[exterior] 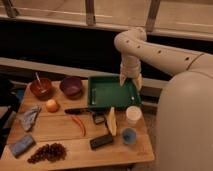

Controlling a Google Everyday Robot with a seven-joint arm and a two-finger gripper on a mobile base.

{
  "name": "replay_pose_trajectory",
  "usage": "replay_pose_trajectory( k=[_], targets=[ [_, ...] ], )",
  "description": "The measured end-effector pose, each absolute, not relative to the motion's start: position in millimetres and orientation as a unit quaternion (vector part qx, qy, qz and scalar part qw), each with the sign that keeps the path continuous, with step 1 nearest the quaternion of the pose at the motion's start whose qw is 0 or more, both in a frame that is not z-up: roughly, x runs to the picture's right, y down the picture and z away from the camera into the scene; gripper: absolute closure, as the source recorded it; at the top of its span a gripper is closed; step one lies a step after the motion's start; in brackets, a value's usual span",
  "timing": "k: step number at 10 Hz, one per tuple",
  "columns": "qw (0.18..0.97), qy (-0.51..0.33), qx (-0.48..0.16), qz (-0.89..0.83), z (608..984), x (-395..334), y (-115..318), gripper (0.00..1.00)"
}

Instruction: Place fork in plastic cup

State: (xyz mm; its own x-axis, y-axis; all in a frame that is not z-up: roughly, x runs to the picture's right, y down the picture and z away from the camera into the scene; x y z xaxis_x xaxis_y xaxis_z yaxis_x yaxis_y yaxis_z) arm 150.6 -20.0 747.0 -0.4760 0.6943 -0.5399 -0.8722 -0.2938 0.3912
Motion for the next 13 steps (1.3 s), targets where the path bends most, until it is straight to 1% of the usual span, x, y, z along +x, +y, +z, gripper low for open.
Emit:
replay_pose_trajectory(
  k=[6, 8, 10, 13],
  targets=[
    [0.494, 0.330, -0.135, 0.793, 747.0, 150.2, -20.8, 0.37],
    [0.500, 0.316, -0.149, 0.793, 749.8, 145.1, -31.6, 0.37],
    [0.512, 0.298, -0.159, 0.790, 758.8, 118.2, -50.4, 0.37],
    [0.544, 0.259, -0.170, 0.780, 768.4, 58.4, -85.7, 0.37]
  ],
)
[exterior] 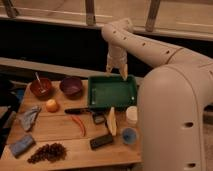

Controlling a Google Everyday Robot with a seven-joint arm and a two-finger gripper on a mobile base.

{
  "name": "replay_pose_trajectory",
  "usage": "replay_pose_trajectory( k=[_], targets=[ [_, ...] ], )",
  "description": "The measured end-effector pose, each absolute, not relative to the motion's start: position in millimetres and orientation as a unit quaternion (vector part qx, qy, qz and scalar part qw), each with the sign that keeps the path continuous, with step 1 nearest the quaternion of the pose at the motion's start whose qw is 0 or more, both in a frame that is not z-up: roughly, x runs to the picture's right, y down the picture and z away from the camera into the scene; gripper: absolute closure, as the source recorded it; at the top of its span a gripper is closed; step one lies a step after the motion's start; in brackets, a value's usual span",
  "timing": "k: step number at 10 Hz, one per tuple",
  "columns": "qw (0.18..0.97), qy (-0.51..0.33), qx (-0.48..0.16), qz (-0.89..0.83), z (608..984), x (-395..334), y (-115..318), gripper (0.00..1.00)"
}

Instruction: Place fork in plastic cup

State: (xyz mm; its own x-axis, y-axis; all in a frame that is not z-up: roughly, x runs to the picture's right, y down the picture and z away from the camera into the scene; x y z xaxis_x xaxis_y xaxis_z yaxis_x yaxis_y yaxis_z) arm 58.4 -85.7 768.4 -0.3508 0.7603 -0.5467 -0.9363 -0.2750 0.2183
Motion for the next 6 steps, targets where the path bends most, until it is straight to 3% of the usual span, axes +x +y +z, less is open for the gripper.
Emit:
replay_pose_trajectory(
  k=[4, 6],
  targets=[
    [0.588, 0.172, -0.184, 0.768, 760.1, -16.4, -127.1, 0.37],
    [0.622, 0.103, -0.215, 0.746, 733.7, -63.3, -151.6, 0.37]
  ],
)
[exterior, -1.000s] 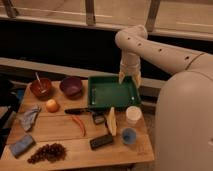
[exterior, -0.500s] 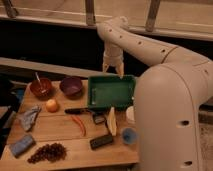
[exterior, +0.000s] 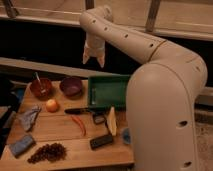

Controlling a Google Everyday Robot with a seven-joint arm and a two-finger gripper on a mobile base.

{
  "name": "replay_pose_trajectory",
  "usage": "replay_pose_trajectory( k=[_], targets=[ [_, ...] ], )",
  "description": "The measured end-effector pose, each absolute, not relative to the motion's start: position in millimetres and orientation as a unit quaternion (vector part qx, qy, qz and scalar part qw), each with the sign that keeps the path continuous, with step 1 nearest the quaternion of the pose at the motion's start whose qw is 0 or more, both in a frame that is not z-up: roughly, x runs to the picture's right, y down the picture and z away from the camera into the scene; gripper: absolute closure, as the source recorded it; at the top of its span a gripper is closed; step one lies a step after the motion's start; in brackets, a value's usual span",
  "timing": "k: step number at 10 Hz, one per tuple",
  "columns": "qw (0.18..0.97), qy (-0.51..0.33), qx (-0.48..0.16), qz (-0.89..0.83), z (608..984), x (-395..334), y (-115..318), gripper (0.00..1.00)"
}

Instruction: Place fork in plastic cup

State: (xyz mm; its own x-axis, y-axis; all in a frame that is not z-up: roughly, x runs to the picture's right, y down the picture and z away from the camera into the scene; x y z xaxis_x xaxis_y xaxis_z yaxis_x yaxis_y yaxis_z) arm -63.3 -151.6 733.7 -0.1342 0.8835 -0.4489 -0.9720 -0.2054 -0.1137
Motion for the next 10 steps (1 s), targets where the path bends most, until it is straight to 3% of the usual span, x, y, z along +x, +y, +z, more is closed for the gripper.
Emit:
replay_pose_trajectory(
  k=[5, 10],
  targets=[
    [0.709, -0.030, -0.278, 0.648, 671.3, -119.1, -158.1, 0.37],
    [0.717, -0.002, -0.273, 0.641, 706.5, -138.7, -134.0, 0.37]
  ],
)
